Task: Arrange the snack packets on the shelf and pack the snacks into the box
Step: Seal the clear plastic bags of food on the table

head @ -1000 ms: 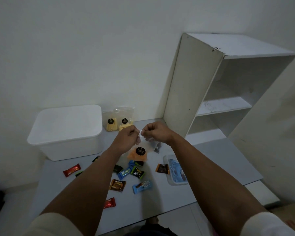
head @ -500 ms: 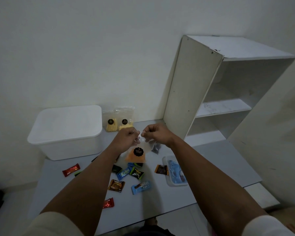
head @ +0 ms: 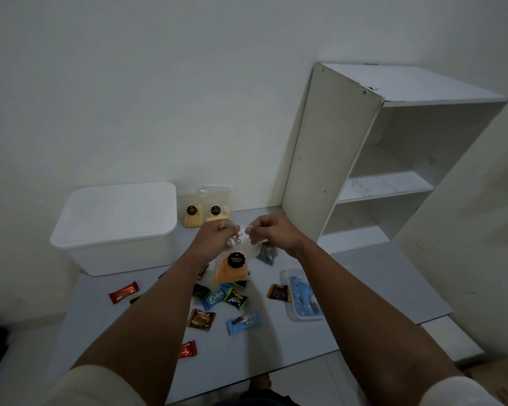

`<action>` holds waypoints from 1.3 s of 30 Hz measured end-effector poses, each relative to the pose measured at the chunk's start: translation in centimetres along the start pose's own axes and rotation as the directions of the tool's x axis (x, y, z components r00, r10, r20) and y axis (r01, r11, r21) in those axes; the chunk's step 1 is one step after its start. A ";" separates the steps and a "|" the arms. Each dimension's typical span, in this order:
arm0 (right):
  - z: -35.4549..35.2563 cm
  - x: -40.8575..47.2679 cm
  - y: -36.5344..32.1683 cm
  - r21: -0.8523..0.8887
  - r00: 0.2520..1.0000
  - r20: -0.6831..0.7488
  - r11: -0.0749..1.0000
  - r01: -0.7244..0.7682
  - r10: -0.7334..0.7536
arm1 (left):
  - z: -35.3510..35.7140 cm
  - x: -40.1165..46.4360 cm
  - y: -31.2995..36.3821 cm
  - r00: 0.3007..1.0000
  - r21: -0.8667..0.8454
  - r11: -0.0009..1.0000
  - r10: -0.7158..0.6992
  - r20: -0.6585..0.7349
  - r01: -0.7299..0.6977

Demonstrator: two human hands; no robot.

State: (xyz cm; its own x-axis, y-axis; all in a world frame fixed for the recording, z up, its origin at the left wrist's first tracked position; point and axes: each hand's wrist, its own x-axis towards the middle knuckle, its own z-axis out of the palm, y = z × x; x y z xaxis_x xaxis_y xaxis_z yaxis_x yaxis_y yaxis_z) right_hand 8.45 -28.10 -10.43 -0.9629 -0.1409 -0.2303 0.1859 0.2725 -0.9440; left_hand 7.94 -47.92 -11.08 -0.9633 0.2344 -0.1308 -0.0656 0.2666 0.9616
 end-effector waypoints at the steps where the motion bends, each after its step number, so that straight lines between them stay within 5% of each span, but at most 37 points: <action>1: 0.0 0.0 0.1 0.014 1.000 -0.010 1.000 -0.007 0.008 | -0.1 0.0 0.0 1.000 -0.016 1.000 0.001 -0.005 -0.001; 23: 0.3 -0.8 0.9 0.179 0.986 -0.165 0.983 0.045 -0.015 | -1.3 0.2 -1.1 0.997 -0.159 0.987 -0.038 -0.066 0.027; 39: 2.9 -0.2 0.7 -0.011 0.992 -0.101 0.997 0.078 -0.079 | -1.7 -0.5 -1.5 0.998 0.036 0.998 0.051 0.021 -0.051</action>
State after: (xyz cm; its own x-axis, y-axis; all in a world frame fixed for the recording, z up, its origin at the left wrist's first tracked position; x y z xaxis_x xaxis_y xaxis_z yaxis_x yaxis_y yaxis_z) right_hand 9.33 -30.59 -11.74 -0.9894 -0.0646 -0.1300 0.1080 0.2715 -0.9564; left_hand 8.07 -49.97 -12.02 -0.9598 0.2669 -0.0868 -0.0066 0.2876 0.9577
